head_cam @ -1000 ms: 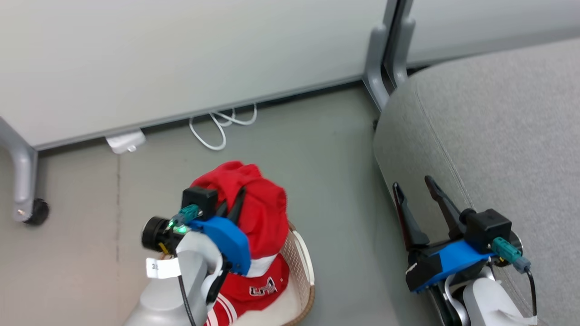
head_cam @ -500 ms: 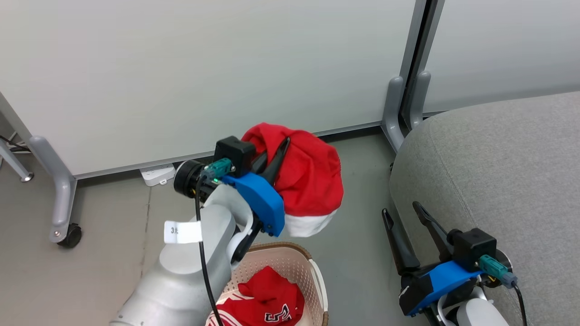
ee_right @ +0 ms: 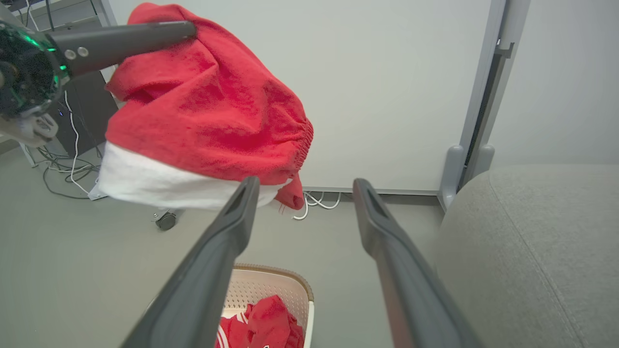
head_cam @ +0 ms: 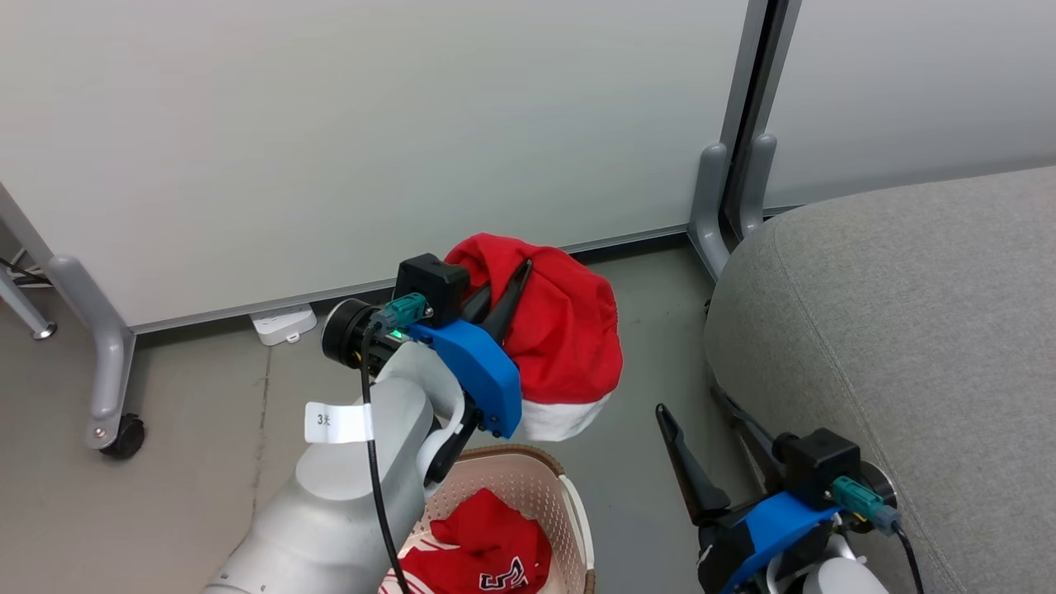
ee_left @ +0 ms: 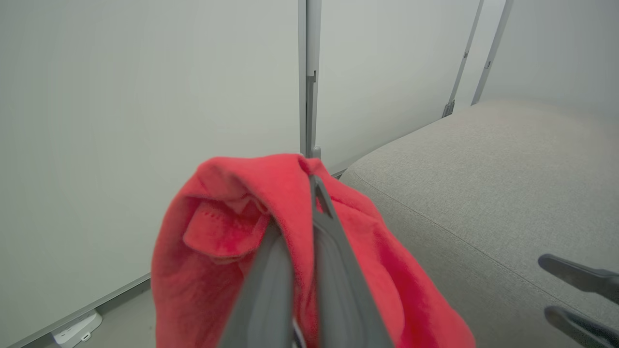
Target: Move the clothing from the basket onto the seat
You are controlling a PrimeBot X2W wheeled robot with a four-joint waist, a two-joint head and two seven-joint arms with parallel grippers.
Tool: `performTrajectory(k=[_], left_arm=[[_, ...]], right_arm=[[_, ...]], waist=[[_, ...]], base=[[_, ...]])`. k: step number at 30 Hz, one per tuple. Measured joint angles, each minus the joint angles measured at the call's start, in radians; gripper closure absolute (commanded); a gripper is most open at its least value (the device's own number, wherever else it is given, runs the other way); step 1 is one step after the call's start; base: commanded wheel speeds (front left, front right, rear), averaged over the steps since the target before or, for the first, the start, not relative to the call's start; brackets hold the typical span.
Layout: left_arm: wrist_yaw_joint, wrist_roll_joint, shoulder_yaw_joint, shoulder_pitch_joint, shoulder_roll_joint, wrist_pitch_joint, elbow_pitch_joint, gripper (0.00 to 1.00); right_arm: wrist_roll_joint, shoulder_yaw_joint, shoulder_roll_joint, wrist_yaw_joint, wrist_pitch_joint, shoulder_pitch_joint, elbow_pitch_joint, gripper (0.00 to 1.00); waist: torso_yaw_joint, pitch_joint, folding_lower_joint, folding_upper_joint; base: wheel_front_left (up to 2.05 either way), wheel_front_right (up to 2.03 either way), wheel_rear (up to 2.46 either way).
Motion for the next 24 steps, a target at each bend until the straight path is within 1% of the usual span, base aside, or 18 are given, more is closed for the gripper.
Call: performTrajectory(k=[5,9,16,24], left_arm=[[0.0,-0.008,-0.015,-0.01,-0.001,-0.005,0.004,1.0],[0.0,-0.013,-0.025,-0.014,-0.001,-0.009,0.006,1.0],[0.0,-0.038,-0.056,-0.014,-0.002,-0.01,-0.003,1.0],[0.007,-0.064,-0.087,-0.02,-0.001,-0.015,-0.009,1.0]], right_arm=[[0.05,0.073,0.0,0.0,0.014,-0.025,0.012,0.0],[0.098,0.144,0.0,0.0,0.03,-0.103,0.037,0.0],[0.185,0.239,0.0,0.0,0.072,-0.218,0.124,0.0],[0.258,0.309,0.0,0.0,0.091,-0.322,0.232,0.0]], waist=[[0.003,0.004,0.0,0.0],[0.002,0.007,0.0001,0.0],[0.009,0.009,0.0001,0.0],[0.019,0.013,0.0001,0.0]], base=[[0.0,0.0,0.0],[0.0,0.0,0.0],[0.0,0.0,0.0],[0.0,0.0,0.0]])
